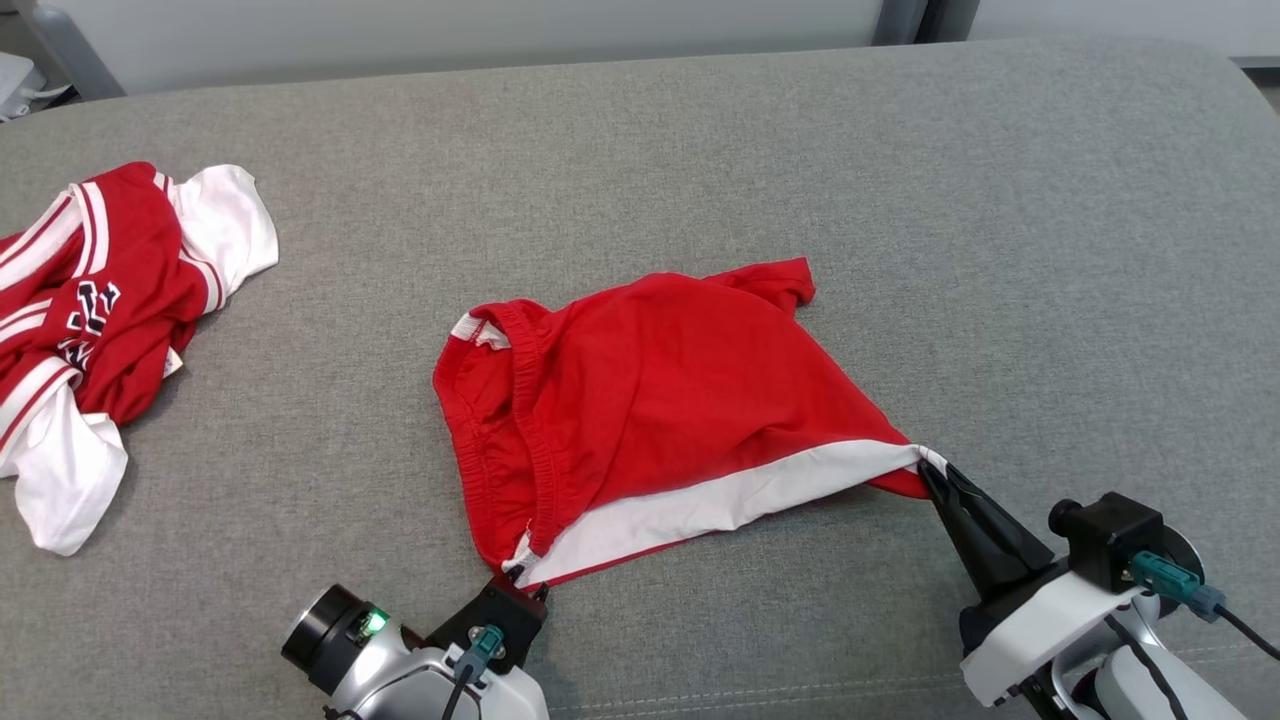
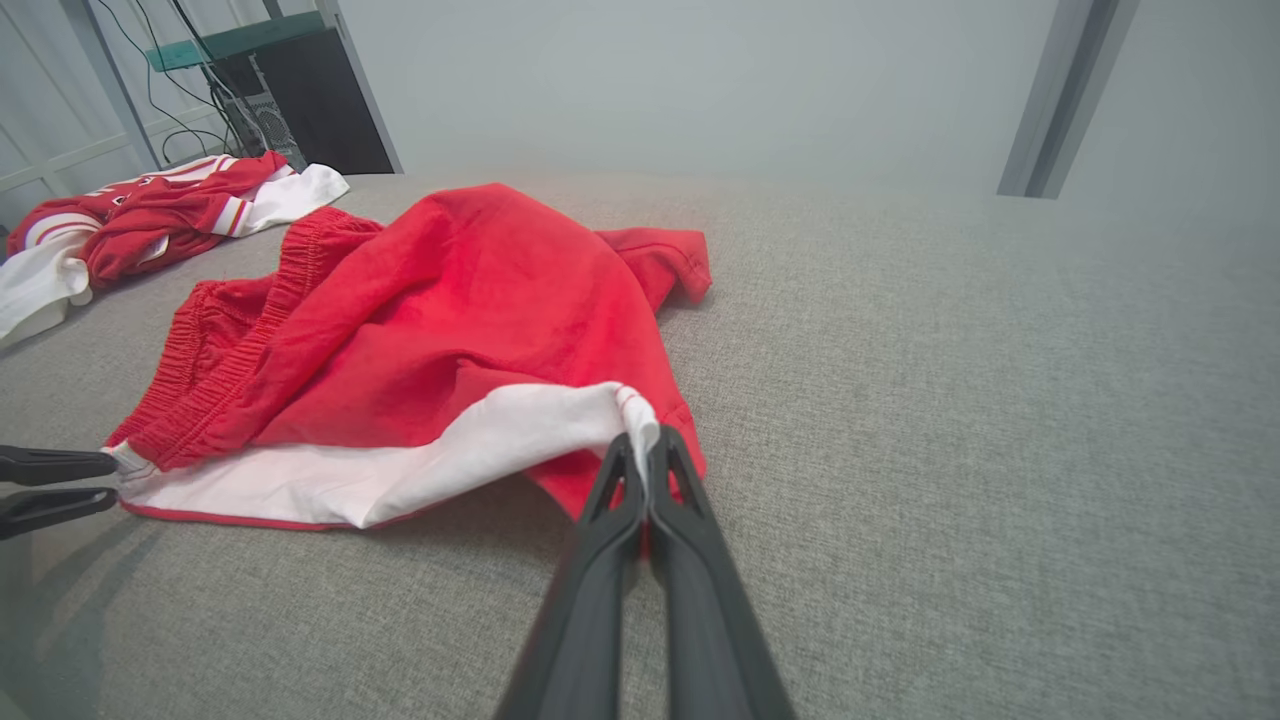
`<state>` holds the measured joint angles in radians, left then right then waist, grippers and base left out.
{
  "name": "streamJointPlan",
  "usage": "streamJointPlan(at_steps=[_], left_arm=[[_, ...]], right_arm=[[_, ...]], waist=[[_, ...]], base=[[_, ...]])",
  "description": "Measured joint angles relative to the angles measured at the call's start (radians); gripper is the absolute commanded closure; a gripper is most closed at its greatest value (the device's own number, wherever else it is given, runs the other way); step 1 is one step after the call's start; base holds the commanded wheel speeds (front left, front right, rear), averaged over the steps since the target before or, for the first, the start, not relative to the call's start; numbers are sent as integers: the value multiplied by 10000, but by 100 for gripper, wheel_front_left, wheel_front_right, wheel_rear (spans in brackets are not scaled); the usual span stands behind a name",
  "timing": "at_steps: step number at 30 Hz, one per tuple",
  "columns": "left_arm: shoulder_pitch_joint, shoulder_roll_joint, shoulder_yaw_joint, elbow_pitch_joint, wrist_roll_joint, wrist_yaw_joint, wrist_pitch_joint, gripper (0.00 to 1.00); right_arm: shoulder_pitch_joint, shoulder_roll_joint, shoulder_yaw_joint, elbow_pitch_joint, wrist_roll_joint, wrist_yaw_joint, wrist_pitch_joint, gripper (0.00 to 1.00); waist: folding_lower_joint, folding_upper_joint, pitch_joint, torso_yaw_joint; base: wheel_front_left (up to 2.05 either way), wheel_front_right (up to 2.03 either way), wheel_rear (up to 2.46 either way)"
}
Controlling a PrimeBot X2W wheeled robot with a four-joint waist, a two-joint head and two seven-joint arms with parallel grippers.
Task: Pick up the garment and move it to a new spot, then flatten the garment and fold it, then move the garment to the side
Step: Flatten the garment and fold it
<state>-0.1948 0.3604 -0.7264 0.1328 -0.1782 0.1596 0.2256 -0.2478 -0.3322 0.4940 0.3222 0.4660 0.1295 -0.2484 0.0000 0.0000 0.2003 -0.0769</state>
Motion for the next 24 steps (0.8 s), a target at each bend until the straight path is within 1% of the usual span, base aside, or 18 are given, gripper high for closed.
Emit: streamJointPlan(at_steps=[1,9,10,11,17,23,24], left_arm=[[0,-10,-2,61,-15,-2,4,100],[1,-8,29,196,-115,0,-104,100],[0,13,25,192,-104,13,-150,58],[0,40,25,182,-77,33,-161,0],[-25,69,-48,261,-75,40,-146,0],[-395,35,-142,642,-71,-17,-165,0],[-448,12,-157,729,-73,-102,-163,20]], right_arm=[[0,0,10,0,0,0,0,100],[6,-8,23,0,10,0,0,100],[9,-10,23,2,10,0,0,100],[9,-10,23,2,12,0,0,100],[10,-12,50,6,13,0,0,100],[7,-13,104,4,138,0,0,100],[6,-15,105,4,167,0,0,100]], waist=[[0,0,-30,-8],[0,0,-260,-28],[0,0,-286,-26],[0,0,-302,-25],[0,0,-289,-40],[0,0,-203,-121],[0,0,-193,-130]], base=[[0,0,0],[0,0,0],[0,0,0],[0,0,0],[0,0,0],[0,0,0],[0,0,0]])
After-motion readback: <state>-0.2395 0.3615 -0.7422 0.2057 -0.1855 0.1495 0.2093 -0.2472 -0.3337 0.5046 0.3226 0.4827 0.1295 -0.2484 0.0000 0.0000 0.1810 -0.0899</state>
